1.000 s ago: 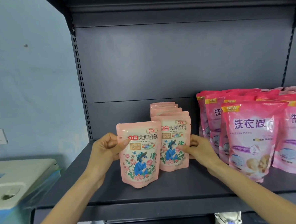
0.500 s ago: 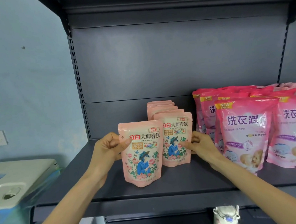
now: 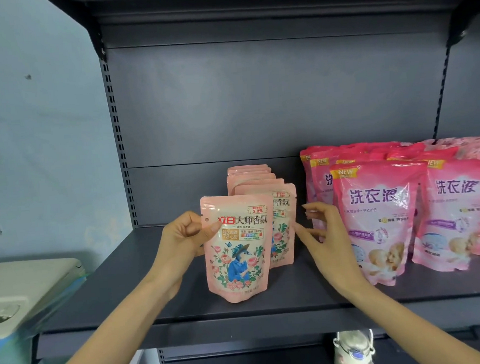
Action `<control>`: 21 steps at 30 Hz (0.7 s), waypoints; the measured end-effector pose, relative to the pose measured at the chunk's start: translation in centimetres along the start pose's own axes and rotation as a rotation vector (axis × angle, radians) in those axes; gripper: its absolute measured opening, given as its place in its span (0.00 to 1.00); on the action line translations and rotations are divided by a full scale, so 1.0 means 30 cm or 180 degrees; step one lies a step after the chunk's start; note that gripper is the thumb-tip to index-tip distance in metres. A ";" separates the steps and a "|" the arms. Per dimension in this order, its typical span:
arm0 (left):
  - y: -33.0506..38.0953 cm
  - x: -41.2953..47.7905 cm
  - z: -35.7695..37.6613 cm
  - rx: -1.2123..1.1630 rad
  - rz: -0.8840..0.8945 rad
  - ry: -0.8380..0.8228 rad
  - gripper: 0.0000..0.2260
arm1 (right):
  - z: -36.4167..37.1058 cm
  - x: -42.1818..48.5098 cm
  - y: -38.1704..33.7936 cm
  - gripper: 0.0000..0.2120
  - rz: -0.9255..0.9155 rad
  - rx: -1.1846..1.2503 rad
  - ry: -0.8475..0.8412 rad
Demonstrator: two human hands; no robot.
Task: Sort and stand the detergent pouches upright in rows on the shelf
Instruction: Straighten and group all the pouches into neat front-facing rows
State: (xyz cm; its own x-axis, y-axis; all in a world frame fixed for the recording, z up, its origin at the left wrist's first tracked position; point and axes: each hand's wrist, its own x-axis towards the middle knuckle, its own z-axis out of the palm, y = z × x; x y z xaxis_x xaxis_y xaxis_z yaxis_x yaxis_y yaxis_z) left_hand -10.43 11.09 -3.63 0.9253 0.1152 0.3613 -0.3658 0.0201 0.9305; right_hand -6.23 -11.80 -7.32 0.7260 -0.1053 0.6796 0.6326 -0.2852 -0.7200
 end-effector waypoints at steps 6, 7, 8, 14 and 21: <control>-0.004 0.016 0.079 -0.0131 0.0112 -0.0110 0.04 | 0.016 -0.017 -0.053 0.16 0.0542 0.0600 -0.1026; -0.006 0.020 0.090 -0.0167 0.0125 -0.0115 0.04 | 0.020 -0.013 -0.052 0.16 0.0641 0.0651 -0.1115; -0.010 0.023 0.102 -0.0196 0.0141 -0.0112 0.04 | 0.023 -0.009 -0.046 0.16 0.0722 0.0653 -0.1199; -0.063 0.029 0.140 -0.0289 0.0105 -0.0081 0.04 | 0.014 -0.006 -0.001 0.15 0.1116 0.0646 -0.1630; -0.111 0.029 0.094 0.0188 0.0286 -0.0393 0.09 | 0.005 0.003 0.031 0.18 0.1110 0.0485 -0.1644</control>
State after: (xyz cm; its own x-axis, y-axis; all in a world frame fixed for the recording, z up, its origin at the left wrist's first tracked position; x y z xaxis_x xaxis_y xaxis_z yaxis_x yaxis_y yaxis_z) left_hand -8.14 8.33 -6.25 0.8958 -0.0092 0.4444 -0.4444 -0.0436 0.8948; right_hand -5.56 -11.93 -7.95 0.9084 0.3158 0.2740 0.3395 -0.1745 -0.9243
